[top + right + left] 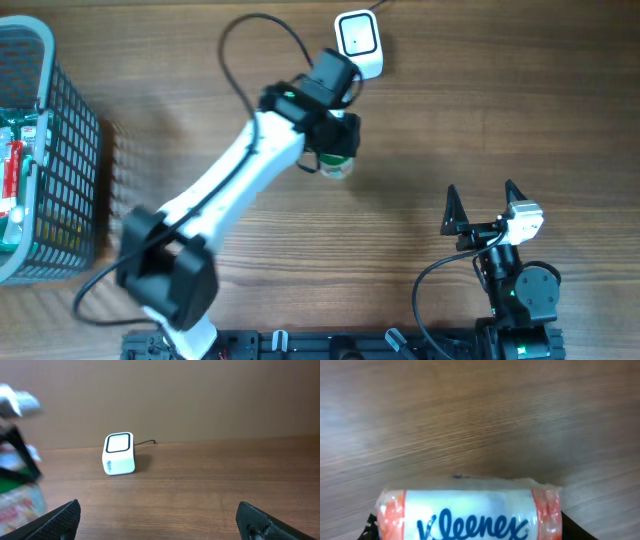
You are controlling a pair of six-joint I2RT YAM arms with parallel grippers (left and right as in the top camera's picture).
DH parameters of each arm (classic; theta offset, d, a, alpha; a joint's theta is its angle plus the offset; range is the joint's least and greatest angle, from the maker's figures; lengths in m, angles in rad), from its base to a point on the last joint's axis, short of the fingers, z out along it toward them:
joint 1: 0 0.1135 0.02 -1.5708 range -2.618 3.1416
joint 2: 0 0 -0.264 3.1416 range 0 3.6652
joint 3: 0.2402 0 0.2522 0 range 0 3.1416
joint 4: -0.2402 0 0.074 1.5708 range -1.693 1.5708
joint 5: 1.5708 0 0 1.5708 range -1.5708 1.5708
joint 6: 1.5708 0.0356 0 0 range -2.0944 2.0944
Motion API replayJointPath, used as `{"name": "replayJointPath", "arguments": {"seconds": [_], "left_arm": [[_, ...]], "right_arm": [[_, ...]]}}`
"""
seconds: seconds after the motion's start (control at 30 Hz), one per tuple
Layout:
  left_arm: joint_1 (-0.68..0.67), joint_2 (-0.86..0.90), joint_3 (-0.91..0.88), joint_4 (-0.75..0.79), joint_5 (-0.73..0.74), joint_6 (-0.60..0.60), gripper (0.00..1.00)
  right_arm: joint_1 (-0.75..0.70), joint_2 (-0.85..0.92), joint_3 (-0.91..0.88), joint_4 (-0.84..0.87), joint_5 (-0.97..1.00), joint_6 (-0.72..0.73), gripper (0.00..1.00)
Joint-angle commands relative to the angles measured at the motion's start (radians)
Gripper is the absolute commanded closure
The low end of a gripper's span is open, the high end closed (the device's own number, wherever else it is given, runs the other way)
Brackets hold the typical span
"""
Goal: Scan the item barcode
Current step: 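Carry the tissue pack with the left gripper and set it on the table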
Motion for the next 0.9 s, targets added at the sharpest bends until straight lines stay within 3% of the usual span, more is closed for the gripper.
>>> {"name": "replayJointPath", "arguments": {"seconds": [0.0, 0.3, 0.47, 0.63, 0.73, 0.87], "left_arm": [[-0.069, 0.081, -0.001, 0.068, -0.078, -0.131, 0.47], [-0.207, 0.172, -0.002, 0.169, -0.214, -0.284, 0.45], [-0.248, 0.193, -0.006, 0.169, -0.227, -0.283, 0.27], [-0.266, 0.193, -0.006, 0.163, -0.224, -0.282, 0.01], [-0.267, 0.182, -0.006, 0.16, -0.227, -0.268, 0.0], [-0.226, 0.08, 0.049, 0.15, -0.227, -0.146, 0.0]], "right_arm": [[-0.004, 0.0, -0.001, 0.004, 0.002, 0.006, 0.0], [-0.004, 0.0, -0.001, 0.004, 0.002, 0.006, 0.0], [-0.004, 0.0, -0.001, 0.004, 0.002, 0.006, 0.0], [-0.004, 0.0, -0.001, 0.004, 0.002, 0.006, 0.0], [-0.004, 0.0, -0.001, 0.004, 0.002, 0.006, 0.0], [-0.004, 0.0, -0.001, 0.004, 0.002, 0.006, 0.0]]}}
